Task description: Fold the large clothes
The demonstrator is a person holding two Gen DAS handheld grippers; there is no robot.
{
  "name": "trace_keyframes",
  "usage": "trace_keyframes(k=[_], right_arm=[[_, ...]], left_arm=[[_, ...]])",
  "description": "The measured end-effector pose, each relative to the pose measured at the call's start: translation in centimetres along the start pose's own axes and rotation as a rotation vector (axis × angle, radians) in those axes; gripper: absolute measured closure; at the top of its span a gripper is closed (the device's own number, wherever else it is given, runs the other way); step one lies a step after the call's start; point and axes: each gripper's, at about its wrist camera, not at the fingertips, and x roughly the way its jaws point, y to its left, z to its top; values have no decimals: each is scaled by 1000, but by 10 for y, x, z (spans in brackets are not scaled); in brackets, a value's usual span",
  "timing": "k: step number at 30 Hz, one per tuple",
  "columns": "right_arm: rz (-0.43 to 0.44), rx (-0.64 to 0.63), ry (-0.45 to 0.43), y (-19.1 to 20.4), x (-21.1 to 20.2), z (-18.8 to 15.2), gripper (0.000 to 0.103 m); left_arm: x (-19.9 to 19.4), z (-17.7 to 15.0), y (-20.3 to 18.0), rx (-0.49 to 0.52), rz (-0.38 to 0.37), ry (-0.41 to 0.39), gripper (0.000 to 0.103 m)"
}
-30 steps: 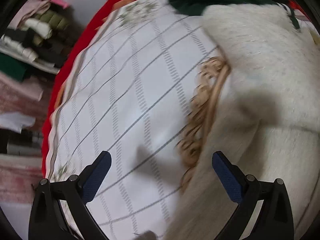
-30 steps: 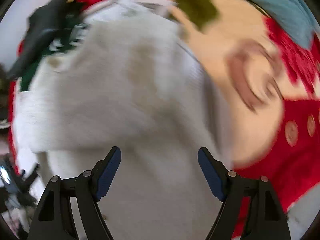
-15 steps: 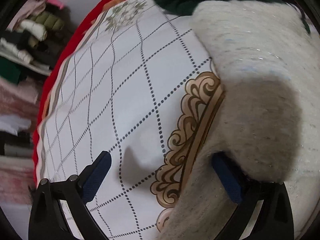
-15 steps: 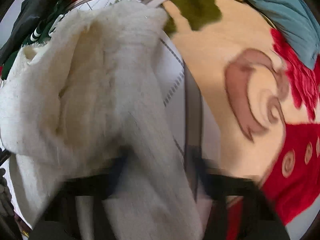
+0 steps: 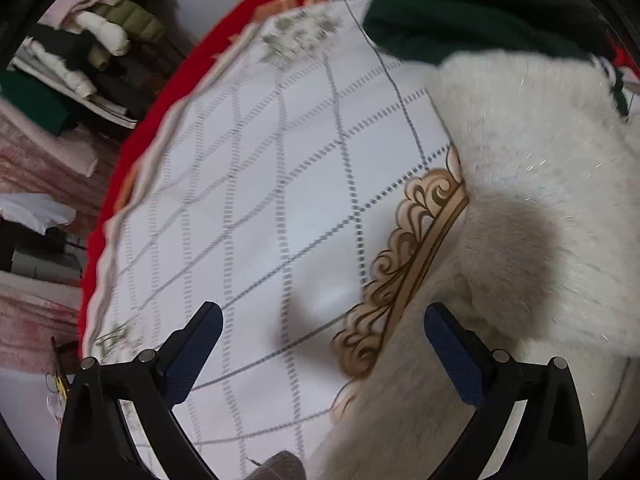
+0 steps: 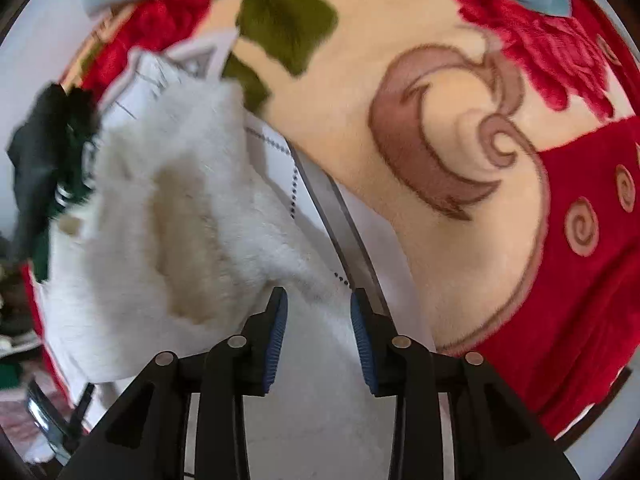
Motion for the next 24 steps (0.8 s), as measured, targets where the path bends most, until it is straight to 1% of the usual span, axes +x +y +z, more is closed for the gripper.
trace_keyframes(k=[1,2,3,4,6,7,8,10,11,13,17,19,20,22,23,24], right_arm=[[23,11,-16,-1,-8,-2,57],[59,21,-35,-2,-16,-5,50],[84,25,-54,1,-23,-7,47],[78,9,-66,9,-27,-11,47],[15,-56,-48,31,-27,-25,47],[2,-79,-22,36,-19,-31,47],[16,-95,17,40,-14,-43,47],[50,-123,121,48,4,-70,47],[59,-143,196,56,18,-90,47],[68,-176,298,68,39,-123,47],[105,-195,449,80,60,-196,47],[109,-200,481,81,68,-219,47],[90,-209,497,82,76,-232,47],[48,-250,498,84,93,-244,47],[24,-289,482,87,100,-250,47],[8,-304,485,90,103,-251,47]], left_arm=[[-8,-2,3,-9,-4,-6,0],[-14,-4,5,-17,-11,-13,0],[-18,-4,6,-17,-18,-15,0],[-21,-6,4,-12,-23,-12,0],[-26,-10,-1,17,-39,-3,0],[-29,-14,-6,36,-46,-3,0],[-29,-20,-12,61,-48,3,0],[-27,-34,-25,111,-60,29,0],[-27,-44,-32,132,-67,50,0],[-27,-64,-43,171,-85,86,0],[-27,-102,-56,240,-102,129,0],[-25,-117,-59,269,-100,147,0],[-21,-124,-62,282,-94,138,0],[-16,-130,-66,310,-78,113,0],[-15,-129,-67,318,-77,108,0],[-16,-127,-66,319,-77,120,0]])
